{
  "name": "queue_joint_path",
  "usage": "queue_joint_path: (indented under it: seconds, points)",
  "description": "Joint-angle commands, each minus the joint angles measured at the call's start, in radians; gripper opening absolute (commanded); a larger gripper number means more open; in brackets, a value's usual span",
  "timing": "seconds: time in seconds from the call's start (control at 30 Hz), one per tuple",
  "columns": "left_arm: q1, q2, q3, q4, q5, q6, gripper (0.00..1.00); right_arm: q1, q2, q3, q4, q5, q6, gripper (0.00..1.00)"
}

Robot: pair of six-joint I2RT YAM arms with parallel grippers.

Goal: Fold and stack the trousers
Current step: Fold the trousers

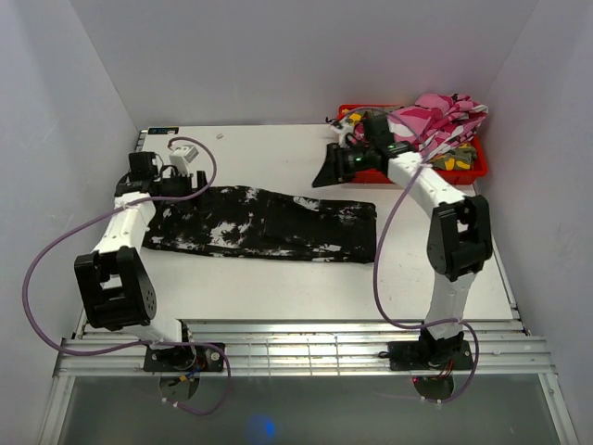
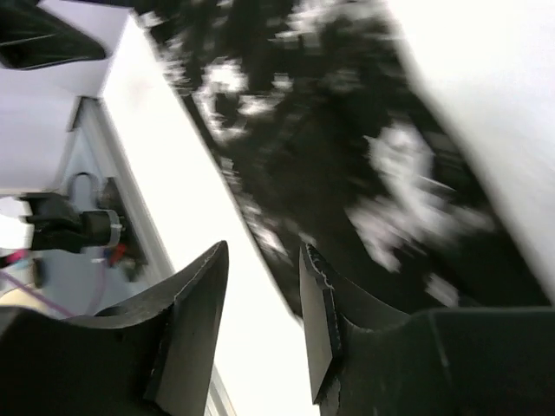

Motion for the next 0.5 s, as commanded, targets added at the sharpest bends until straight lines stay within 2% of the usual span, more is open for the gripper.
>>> queue_joint_path:
  seconds: [0.0,0.03,0.13,0.23,0.33,0.47]
  points:
    - [-0.109,-0.021,0.014,0.072,0.083,-0.077,0.79,-0.146,-0.081,-0.018,-0.255,-0.042,-0.338,0.44]
    - [-0.163,-0.015,0.006,0.103,0.063,-0.092,0.77,-0.19,-0.084,-0.026,-0.333,-0.005,-0.461,0.43]
    - [-0.282,0.026,-0.005,0.177,0.045,-0.155,0.74,-0.255,-0.103,-0.084,-0.396,0.019,-0.641,0.37]
    - [-0.362,0.091,0.001,0.278,0.037,-0.274,0.7,-0.269,-0.092,-0.13,-0.424,0.019,-0.718,0.34]
    - [-0.428,0.161,0.05,0.379,0.049,-0.371,0.68,-0.268,-0.038,-0.182,-0.387,0.009,-0.706,0.33]
    - [-0.507,0.235,0.132,0.477,0.022,-0.43,0.66,-0.252,0.045,-0.25,-0.285,0.047,-0.651,0.34]
